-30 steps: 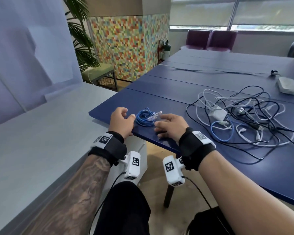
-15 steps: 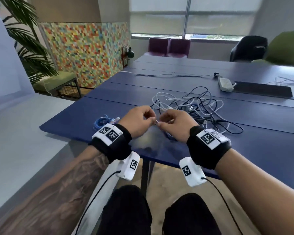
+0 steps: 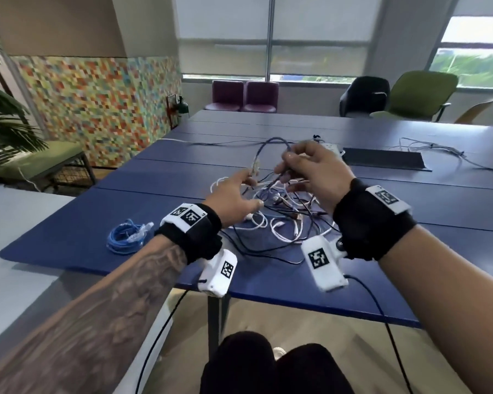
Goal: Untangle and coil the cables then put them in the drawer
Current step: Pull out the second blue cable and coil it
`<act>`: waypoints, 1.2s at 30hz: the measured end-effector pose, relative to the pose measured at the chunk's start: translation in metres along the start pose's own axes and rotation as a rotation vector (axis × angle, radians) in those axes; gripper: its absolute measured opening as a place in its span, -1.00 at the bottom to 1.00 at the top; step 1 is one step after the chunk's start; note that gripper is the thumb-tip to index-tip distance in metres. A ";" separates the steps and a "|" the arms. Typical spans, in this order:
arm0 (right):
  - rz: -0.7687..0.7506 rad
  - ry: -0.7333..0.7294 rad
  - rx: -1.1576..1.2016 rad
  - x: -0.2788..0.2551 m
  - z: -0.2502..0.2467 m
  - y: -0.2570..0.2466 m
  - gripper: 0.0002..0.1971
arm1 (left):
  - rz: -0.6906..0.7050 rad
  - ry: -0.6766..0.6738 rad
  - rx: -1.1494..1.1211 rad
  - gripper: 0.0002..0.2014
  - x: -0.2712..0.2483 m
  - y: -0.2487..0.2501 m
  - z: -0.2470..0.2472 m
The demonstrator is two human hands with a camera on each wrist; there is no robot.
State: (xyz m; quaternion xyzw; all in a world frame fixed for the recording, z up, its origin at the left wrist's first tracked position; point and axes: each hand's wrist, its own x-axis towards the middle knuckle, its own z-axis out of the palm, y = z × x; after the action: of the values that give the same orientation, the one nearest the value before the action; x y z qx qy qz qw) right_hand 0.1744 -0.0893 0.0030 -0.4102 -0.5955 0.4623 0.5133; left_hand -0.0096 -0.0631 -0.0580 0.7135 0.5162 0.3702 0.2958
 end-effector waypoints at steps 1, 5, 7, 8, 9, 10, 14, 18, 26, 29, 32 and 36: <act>-0.030 0.005 0.052 0.001 -0.002 -0.008 -0.89 | 0.000 -0.005 -0.028 -0.44 0.005 0.002 0.004; -0.128 0.021 0.249 0.008 -0.009 -0.033 -0.89 | -0.047 -0.003 -0.146 -0.76 0.021 0.002 0.024; -0.183 0.076 0.302 0.011 -0.014 -0.042 -0.86 | -0.079 0.053 -0.148 -0.84 0.026 -0.001 0.030; -0.204 0.116 0.307 0.012 -0.017 -0.045 -0.84 | -0.097 0.090 -0.142 -0.86 0.027 -0.003 0.031; -0.213 0.154 0.319 0.014 -0.021 -0.046 -0.83 | -0.113 0.123 -0.145 -0.89 0.027 -0.003 0.030; -0.208 0.178 0.348 0.015 -0.024 -0.046 -0.82 | -0.129 0.149 -0.168 -0.91 0.028 -0.003 0.029; -0.136 0.229 0.257 0.019 -0.032 -0.028 -0.87 | -0.128 0.190 -0.237 -0.93 0.039 -0.008 0.019; -0.124 0.162 -0.473 0.020 -0.032 -0.006 -0.97 | -0.086 0.205 -0.292 -0.95 0.040 0.004 0.010; -0.096 -0.009 -0.942 0.026 -0.013 0.008 -0.87 | 0.146 0.175 -0.201 -0.91 0.039 0.031 0.007; -0.128 0.077 -0.890 0.027 -0.016 -0.002 -0.69 | 0.158 0.160 -0.179 -0.87 0.039 0.030 0.006; -0.175 0.239 -0.593 0.030 -0.023 -0.019 -0.71 | 0.081 0.149 -0.138 -0.81 0.039 0.017 0.007; -0.207 0.346 -0.318 0.034 -0.026 -0.032 -0.76 | 0.033 0.194 -0.223 -0.75 0.038 0.009 0.013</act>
State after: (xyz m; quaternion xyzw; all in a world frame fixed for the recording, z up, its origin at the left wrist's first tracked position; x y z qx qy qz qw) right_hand 0.1952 -0.0611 0.0427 -0.4956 -0.6027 0.2306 0.5813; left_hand 0.0131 -0.0301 -0.0497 0.6457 0.4861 0.4971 0.3157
